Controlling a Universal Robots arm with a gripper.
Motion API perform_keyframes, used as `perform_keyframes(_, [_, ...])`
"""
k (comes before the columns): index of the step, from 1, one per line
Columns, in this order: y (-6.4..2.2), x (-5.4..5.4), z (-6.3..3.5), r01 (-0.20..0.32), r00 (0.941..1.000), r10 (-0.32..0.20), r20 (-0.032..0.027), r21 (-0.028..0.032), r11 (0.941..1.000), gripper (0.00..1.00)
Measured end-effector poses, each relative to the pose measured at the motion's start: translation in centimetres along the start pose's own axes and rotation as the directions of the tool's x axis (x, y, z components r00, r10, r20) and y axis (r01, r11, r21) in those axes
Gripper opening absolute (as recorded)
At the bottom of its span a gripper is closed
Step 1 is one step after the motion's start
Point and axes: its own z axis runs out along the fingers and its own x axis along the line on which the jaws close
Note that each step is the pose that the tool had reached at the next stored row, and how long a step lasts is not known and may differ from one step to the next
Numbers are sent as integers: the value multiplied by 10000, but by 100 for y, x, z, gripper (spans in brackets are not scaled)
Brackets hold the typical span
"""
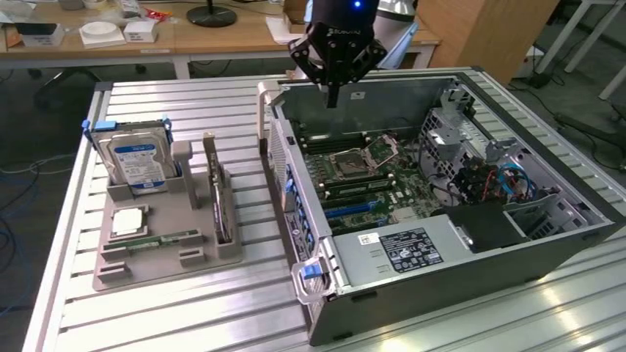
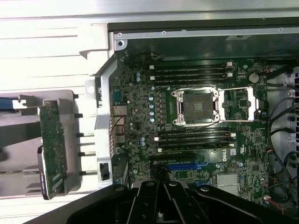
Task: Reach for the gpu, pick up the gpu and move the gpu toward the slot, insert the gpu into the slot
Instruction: 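Reach for the gpu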
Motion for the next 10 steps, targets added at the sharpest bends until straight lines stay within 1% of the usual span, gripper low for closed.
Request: perform_keyframes(10, [-8,115,-2,0,10000,0,0,-1,10000,13])
